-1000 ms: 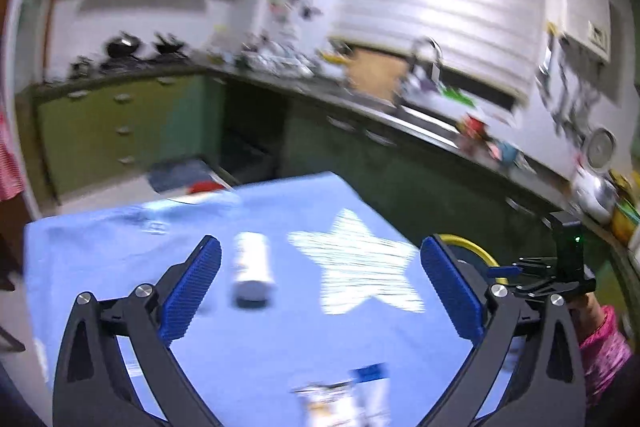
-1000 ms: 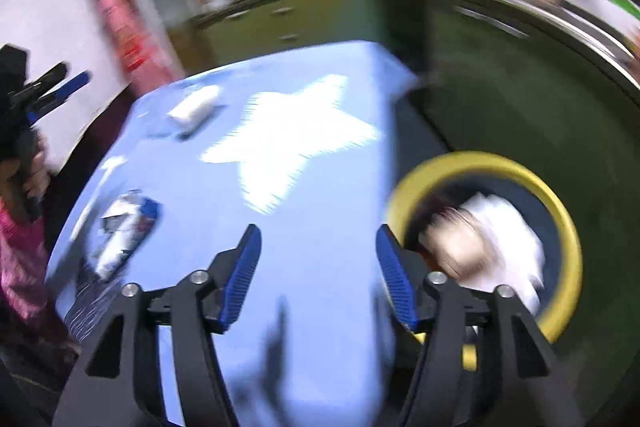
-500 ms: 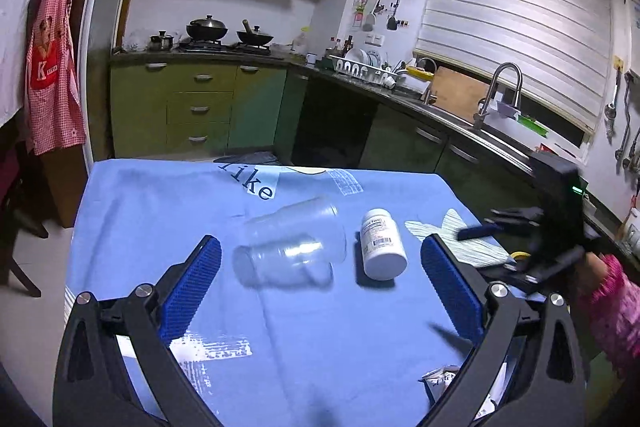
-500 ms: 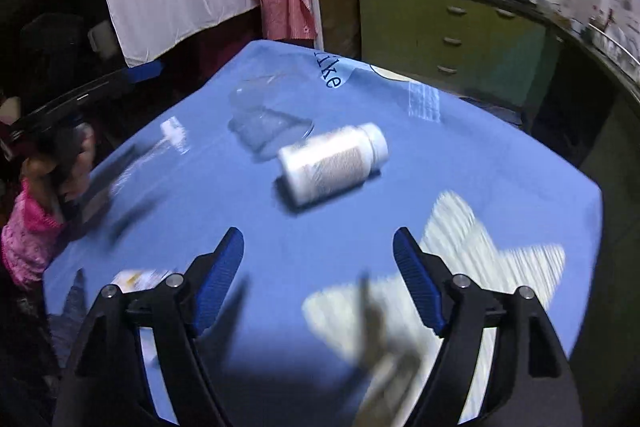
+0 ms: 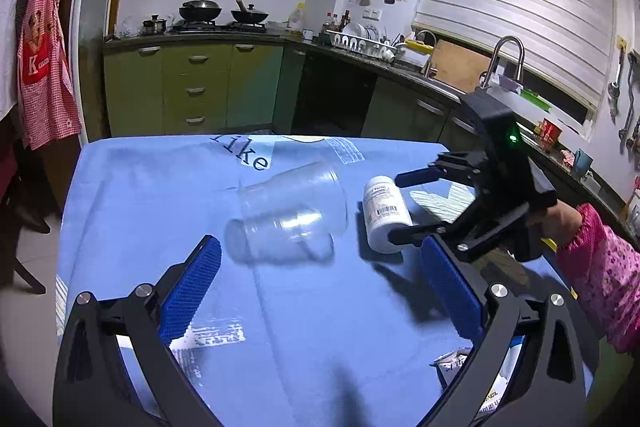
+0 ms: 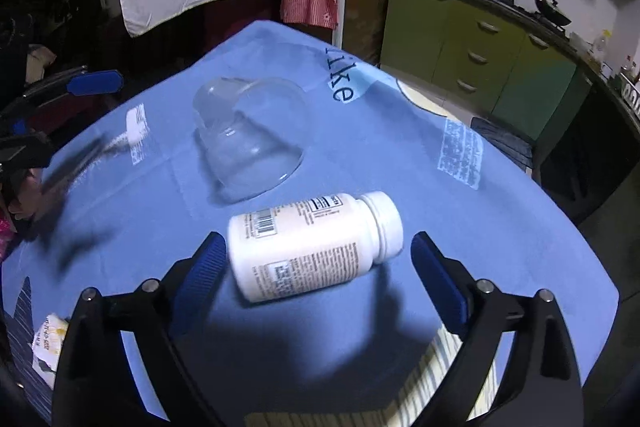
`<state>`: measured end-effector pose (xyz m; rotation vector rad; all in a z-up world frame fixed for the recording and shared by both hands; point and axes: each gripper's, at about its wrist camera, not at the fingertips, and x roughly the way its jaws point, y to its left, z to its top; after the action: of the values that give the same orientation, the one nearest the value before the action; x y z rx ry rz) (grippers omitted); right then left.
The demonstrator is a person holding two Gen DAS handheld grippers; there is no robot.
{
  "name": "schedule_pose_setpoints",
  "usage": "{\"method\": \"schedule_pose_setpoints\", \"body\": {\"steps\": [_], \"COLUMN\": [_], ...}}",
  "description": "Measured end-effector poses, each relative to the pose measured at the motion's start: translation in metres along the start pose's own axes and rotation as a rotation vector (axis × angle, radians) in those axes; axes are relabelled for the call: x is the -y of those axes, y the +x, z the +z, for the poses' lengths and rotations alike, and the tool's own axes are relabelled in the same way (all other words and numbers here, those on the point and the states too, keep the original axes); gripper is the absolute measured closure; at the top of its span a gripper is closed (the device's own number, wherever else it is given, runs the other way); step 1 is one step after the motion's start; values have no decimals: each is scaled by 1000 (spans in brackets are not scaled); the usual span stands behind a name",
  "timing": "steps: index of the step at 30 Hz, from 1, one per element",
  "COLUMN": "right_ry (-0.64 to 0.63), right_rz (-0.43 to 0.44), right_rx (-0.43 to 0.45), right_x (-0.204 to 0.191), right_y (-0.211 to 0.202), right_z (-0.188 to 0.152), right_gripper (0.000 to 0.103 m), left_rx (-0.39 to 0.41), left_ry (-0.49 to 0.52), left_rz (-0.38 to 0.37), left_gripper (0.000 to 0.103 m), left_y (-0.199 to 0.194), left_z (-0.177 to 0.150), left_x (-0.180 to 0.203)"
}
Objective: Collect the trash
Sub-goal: 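Grasp the white pill bottle with the right gripper, then carry the pill bottle over the bin and release it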
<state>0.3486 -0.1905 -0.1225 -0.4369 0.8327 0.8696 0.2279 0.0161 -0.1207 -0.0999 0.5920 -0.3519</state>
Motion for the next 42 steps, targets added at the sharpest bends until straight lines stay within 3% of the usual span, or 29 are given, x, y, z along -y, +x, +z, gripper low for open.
{"method": "schedule_pose_setpoints", "body": {"steps": [18, 25, 30, 34, 39, 42], "right_ry": [-9, 83, 147, 209, 334, 461], "right_rz": [42, 31, 24, -15, -163, -297], "right_rx": [-25, 15, 80, 150, 170, 147], "right_x": [-5, -3, -12, -24, -25, -15], "right_y": [20, 9, -32, -90, -166, -210], "right_z": [9, -2, -18, -45, -101, -150], "right_gripper": [16, 17, 17, 17, 17, 17], "left_rx": [-32, -43, -44, -48, -51, -55], "left_ry": [36, 39, 39, 45, 54, 58], "left_rz": [-8, -8, -15, -21, -38, -41], "left_gripper": [5, 5, 5, 5, 5, 5], "left_y": [3, 5, 6, 7, 7, 8], "left_z": [-2, -1, -2, -3, -5, -5], "left_x": [17, 20, 19, 22, 26, 28]}}
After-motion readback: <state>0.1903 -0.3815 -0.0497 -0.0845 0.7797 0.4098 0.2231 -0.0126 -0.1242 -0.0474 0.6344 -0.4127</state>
